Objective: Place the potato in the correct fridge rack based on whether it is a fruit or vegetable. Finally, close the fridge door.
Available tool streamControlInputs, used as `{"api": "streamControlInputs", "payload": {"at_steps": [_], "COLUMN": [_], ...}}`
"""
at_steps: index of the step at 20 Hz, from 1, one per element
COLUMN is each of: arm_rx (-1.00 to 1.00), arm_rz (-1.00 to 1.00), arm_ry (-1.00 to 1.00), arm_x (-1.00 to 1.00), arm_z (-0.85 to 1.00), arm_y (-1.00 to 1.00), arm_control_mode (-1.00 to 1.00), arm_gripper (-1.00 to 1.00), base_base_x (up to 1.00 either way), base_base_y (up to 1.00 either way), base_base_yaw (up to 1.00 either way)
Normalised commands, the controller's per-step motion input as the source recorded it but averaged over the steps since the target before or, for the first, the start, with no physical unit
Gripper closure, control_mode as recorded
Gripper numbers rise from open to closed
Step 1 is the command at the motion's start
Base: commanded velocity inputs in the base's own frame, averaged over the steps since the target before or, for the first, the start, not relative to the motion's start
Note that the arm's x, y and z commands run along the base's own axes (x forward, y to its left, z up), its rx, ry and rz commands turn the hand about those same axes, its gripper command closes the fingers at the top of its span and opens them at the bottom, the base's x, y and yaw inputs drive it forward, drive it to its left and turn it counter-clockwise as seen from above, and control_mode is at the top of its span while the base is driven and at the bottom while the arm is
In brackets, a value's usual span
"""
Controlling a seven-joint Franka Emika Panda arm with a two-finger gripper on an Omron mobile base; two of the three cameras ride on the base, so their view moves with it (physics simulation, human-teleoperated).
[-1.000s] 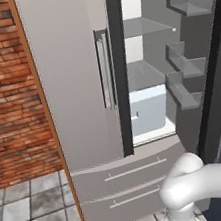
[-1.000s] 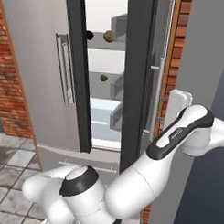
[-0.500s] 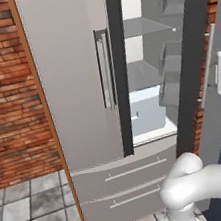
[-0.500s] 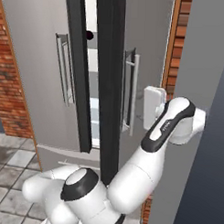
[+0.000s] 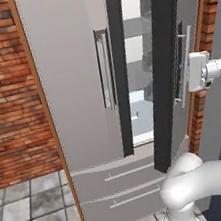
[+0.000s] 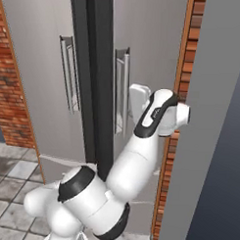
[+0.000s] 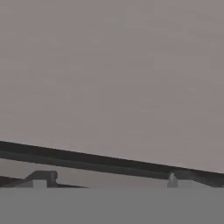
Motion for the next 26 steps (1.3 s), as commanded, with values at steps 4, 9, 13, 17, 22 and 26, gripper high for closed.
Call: {"api": "streamControlInputs", "payload": {"at_steps": [4,9,13,17,22,26], "arm_rx": [-0.05,-0.04,-0.03,-0.05,-0.03,0.00], "arm_rz": [-0.14,-0.30,-0.37,-0.41,-0.42,-0.40], "arm_ry": [-0.31,-0.29,-0.24,-0.18,-0.11,-0.02], "arm_x": [0.59,0.72,0.74,0.78,0.77,0.75], "arm_z": [0.05,0.00,0.00,0.00,0.01,0.00], "arm_y": [0.72,0.60,0.48,0.48,0.40,0.22], "arm_control_mode": [-1.00,-1.00,-1.00,-1.00,-1.00,-1.00], "arm_gripper": [-1.00,-1.00,-1.00,-1.00,-1.00,-1.00], "base_base_x": [0.00,0.00,0.00,0.00,0.00,0.00], "base_base_y": [0.00,0.00,0.00,0.00,0.00,0.00], "base_base_yaw": [0.00,0.00,0.00,0.00,0.00,0.00]}}
